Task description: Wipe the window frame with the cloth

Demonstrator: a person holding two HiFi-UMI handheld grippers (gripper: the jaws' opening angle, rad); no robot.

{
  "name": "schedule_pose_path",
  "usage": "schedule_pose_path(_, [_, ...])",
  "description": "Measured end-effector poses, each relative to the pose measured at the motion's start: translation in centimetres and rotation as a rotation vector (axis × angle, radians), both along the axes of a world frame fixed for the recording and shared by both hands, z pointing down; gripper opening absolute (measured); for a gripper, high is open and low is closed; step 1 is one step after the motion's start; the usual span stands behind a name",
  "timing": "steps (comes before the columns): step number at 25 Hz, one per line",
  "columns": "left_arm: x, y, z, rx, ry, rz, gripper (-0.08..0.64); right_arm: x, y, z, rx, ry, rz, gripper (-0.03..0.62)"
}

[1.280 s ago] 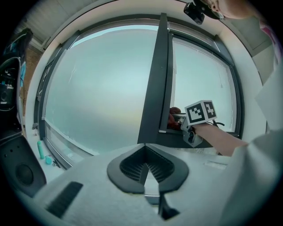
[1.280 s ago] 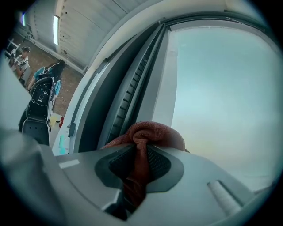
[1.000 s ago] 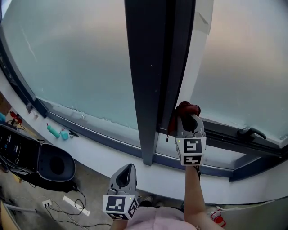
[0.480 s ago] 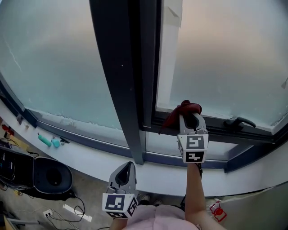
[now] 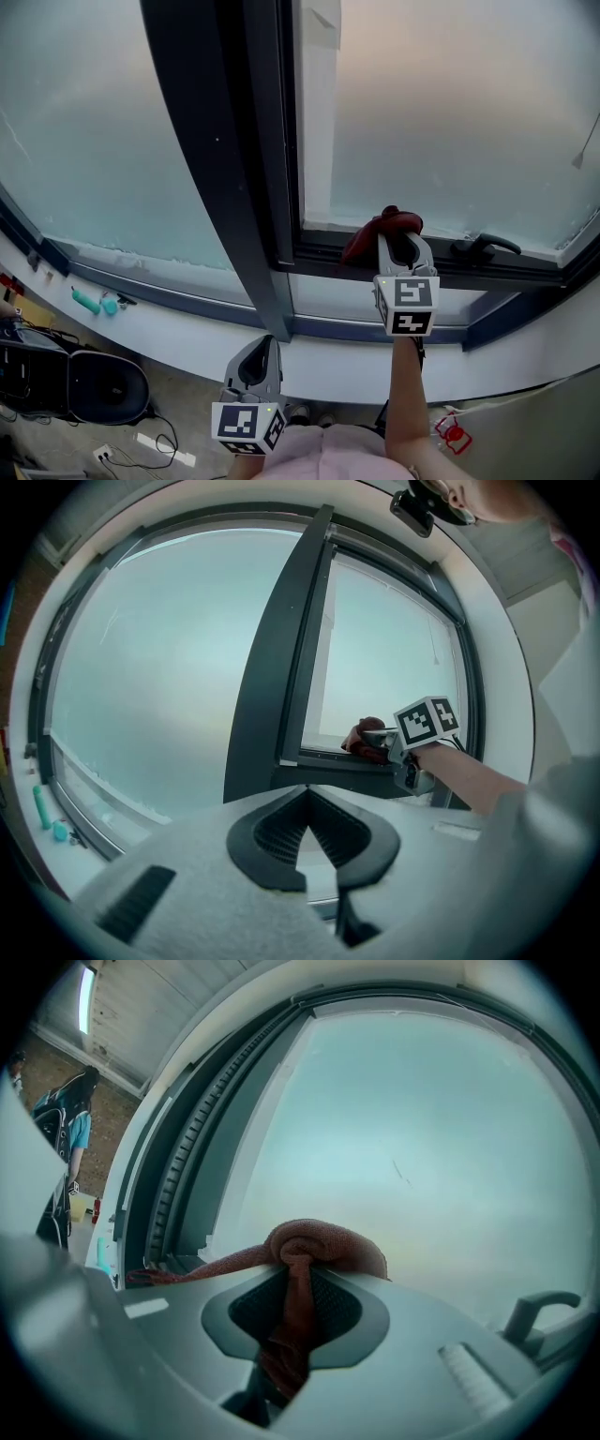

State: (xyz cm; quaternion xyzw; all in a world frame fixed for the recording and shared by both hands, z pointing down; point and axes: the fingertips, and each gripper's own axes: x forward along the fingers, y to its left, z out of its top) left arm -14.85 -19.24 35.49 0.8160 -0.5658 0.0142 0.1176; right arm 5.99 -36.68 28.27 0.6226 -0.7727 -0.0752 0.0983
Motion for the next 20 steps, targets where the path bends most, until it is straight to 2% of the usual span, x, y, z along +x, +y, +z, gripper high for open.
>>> schedule_pose_path(11, [4.1, -0.9, -0.4, 0.019, -0.011, 0.09, -0.003, 5.3, 0.9, 0.4, 0.012, -0.037, 0.067, 0.069])
schedule_pose_path(16, [5.9, -1.0, -0.6, 0.023, -0.013, 0.128, -0.003, 6.7, 1.2, 0.3, 0.016, -0.083, 0.057, 0.069])
schedule_pose_path(20, [6.5, -1.1, -0.7, 0.024, -0.017, 0.135, -0.003, 8.1, 1.5, 0.4, 0.015, -0.046, 0.097, 0.069])
